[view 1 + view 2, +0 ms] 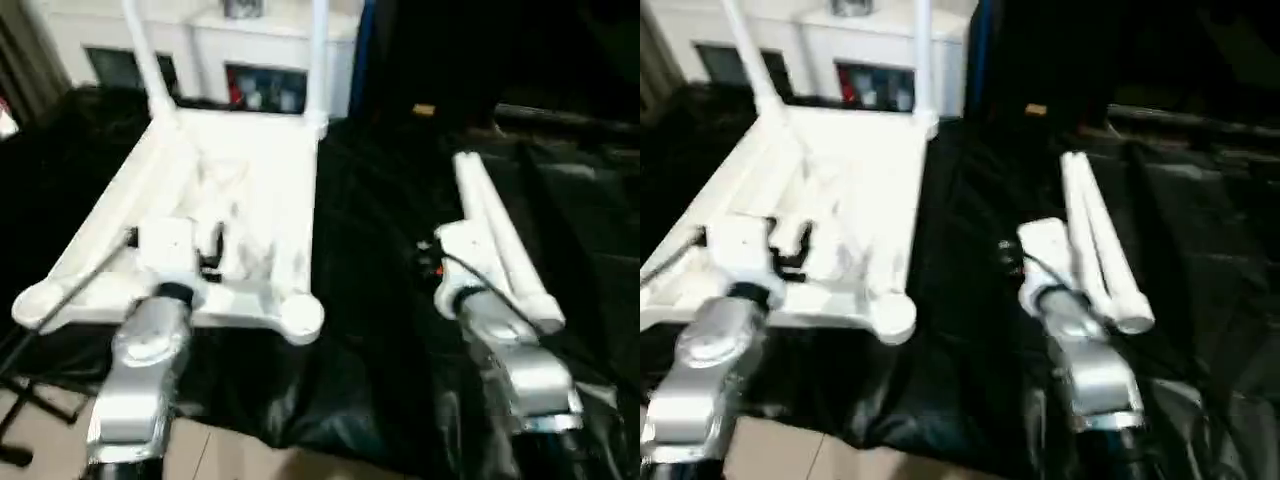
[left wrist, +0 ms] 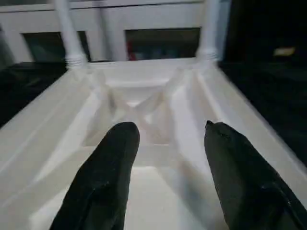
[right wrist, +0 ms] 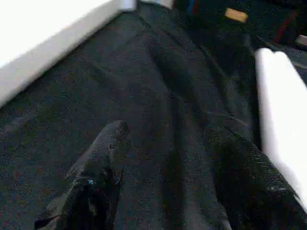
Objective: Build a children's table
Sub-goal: Rotate table base
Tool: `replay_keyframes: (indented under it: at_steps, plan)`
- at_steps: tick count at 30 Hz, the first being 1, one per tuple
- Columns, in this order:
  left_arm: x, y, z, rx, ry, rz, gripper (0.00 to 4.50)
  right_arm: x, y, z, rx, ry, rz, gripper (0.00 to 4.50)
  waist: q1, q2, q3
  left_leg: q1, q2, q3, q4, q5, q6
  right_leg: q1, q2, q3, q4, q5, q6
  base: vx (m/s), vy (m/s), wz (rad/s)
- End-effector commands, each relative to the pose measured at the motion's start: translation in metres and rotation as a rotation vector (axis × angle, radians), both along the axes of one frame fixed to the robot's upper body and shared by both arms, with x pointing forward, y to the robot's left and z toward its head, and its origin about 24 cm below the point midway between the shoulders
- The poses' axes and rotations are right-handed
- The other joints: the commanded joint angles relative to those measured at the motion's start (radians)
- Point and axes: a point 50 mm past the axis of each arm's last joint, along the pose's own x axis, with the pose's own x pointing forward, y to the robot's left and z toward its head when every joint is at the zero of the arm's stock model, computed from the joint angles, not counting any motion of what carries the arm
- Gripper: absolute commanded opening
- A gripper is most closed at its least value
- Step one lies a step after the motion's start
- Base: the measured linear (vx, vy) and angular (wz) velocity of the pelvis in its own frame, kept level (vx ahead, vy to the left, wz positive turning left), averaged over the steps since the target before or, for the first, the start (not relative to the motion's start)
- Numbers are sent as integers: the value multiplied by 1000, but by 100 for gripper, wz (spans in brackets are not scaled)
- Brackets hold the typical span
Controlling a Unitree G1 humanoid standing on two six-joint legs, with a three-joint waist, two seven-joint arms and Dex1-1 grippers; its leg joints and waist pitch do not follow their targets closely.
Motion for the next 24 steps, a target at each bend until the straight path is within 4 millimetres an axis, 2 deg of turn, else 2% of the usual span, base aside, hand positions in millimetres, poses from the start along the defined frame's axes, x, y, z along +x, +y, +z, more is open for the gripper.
replay_keyframes:
  at_steps: [1, 2, 3, 4, 5, 6, 7, 8, 9, 10, 11, 12, 13, 14, 15, 16, 17, 18, 19, 20, 21, 22, 23, 24]
  plan:
    - [0, 4, 0, 5, 7, 8, 258, 3, 4, 9, 25, -4, 4, 275, 9, 13, -51, -15, 12, 16, -72, 76, -16, 65, -49, 44, -90, 90, -180, 0, 0, 0]
    - [0, 4, 0, 4, 7, 7, 258, 4, 3, 10, 24, -3, -5, 275, 5, 15, -58, 7, 20, 9, -80, 79, -7, 56, -41, 35, -77, 127, -168, 0, 0, 0]
    - [1, 4, 0, 4, 7, 5, 258, 5, 2, 10, 25, 8, -17, 275, -5, 20, -68, 32, 32, -10, -88, 126, 52, 44, -28, 20, -51, 200, -141, 0, 0, 0]
    - [1, 4, 0, 4, 7, 5, 258, 5, 1, 10, 27, 16, -21, 275, -18, 21, -72, 63, 49, -33, -86, 185, 143, 12, -27, 10, -26, 232, -127, 63, -16, 1]
    - [1, 4, 0, 3, 7, 5, 258, 5, 1, 10, 36, 20, -24, 275, -21, 19, -75, 82, 59, -47, -83, 210, 197, -6, -31, 6, -16, 226, -126, 56, -13, 4]
    - [1, 4, 0, 3, 6, 5, 258, 6, -1, 11, 48, 25, -35, 275, -28, 14, -73, 103, 74, -61, -80, 218, 284, -38, -49, 7, -6, 189, -140, 56, -13, 4]
    - [1, 4, 0, 3, 6, 4, 258, 7, -3, 11, 58, 35, -49, 275, -16, -3, -70, 61, 39, -31, -64, 216, 304, 1, -62, 29, -30, 226, -163, 0, 0, 0]
    - [1, 4, 0, 3, 5, 4, 258, 8, -4, 12, 69, 46, -59, 275, -3, -12, -66, 7, -11, 2, -43, 200, 274, 47, -63, 51, -57, 266, -166, 0, 0, 0]
    - [1, 5, 1, 3, 5, 4, 258, 8, -5, 13, 70, 50, -68, 275, 26, -13, -73, -58, -41, 20, -18, 143, 184, 112, -78, 85, -89, 255, -156, 0, 0, 0]
    - [1, 5, 1, 3, 5, 4, 263, 9, -6, 13, 70, 53, -75, 295, 32, -3, -75, -74, -31, 13, -27, 162, 115, 123, -58, 74, -79, 326, -118, 0, 0, 0]
    - [1, 5, 1, 3, 5, 4, 263, 9, -7, 14, 69, 56, -83, 295, 28, 6, -76, -54, -23, 9, -39, 183, 92, 107, -37, 56, -68, 359, -94, 76, -24, 14]
    - [2, 5, 1, 2, 4, 2, 265, 12, -13, 16, 59, 63, -114, 306, -27, 17, -76, 97, 66, -78, -71, 276, 210, -28, -10, -1, 18, 283, -45, 76, -24, 14]
    - [2, 5, 1, 2, 4, 2, 265, 13, -14, 17, 56, 65, -124, 311, -45, 24, -91, 147, 102, -119, -72, 315, 306, -82, -32, -8, 48, 185, -40, 80, -53, 4]
    - [2, 5, 1, 2, 5, 1, 265, 14, -16, 18, 55, 67, -130, 314, -64, 16, -96, 194, 166, -172, -76, 389, 446, -160, -74, 13, 87, 17, -11, 39, -80, -16]
    - [3, 5, 1, 1, 4, 0, 265, 16, -18, 20, 51, 67, -137, 337, -58, 7, -88, 177, 154, -174, -72, 452, 483, -181, -104, 44, 88, 16, 14, 39, -80, -16]
    - [3, 5, 1, 1, 3, -2, 265, 17, -21, 22, 47, 67, -143, 337, -56, -15, -83, 142, 106, -140, -57, 408, 430, -156, -113, 63, 49, 84, 0, 8, -91, -24]
    - [3, 5, 1, 1, 3, -2, 265, 18, -21, 22, 46, 66, -144, 346, -37, -44, -69, 49, 11, -62, -26, 297, 331, -69, -118, 87, -18, 153, -2, 30, -57, 3]
    - [4, 5, 2, 1, 2, -5, 265, 20, -24, 25, 36, 67, -155, 356, 14, -66, -63, -72, -93, -7, 68, 44, 219, 65, -155, 176, -93, 154, 2, 30, -57, 3]
    - [4, 5, 2, 2, 1, -6, 265, 20, -25, 26, 34, 70, -162, 366, 26, -59, -56, -94, -68, -16, 100, 17, 84, 72, -173, 184, -99, 153, -65, 44, -34, 19]
    - [4, 5, 2, 2, 1, -7, 265, 21, -26, 26, 32, 71, -166, 366, 23, -54, -52, -103, -59, -20, 91, 43, 35, 74, -164, 167, -96, 162, -101, 0, 0, 0]
    - [4, 4, 2, 6, 0, -16, 265, 22, -30, 29, 18, 86, -192, 366, 15, -30, -47, -100, -35, -20, 36, 104, -13, 73, -134, 116, -101, 134, -166, 0, 0, 0]
    - [4, 3, 2, 9, 1, -31, 265, 23, -33, 29, 12, 95, -207, 387, 5, 10, -52, -66, -1, -21, -37, 118, -21, 64, -109, 59, -113, 15, -188, 0, 0, 0]
    - [4, 3, 2, 9, 1, -34, 265, 23, -33, 30, 10, 97, -211, 387, -1, 33, -55, -32, 18, -27, -72, 75, -21, 53, -86, 28, -112, -29, -169, 109, 55, -17]
    - [4, 1, 3, 13, -2, -70, 265, 24, -36, 31, 1, 112, -225, 404, -39, 56, -51, -6, 53, -84, -115, -12, 35, 35, -19, -12, -45, -65, -126, 109, 55, -17]
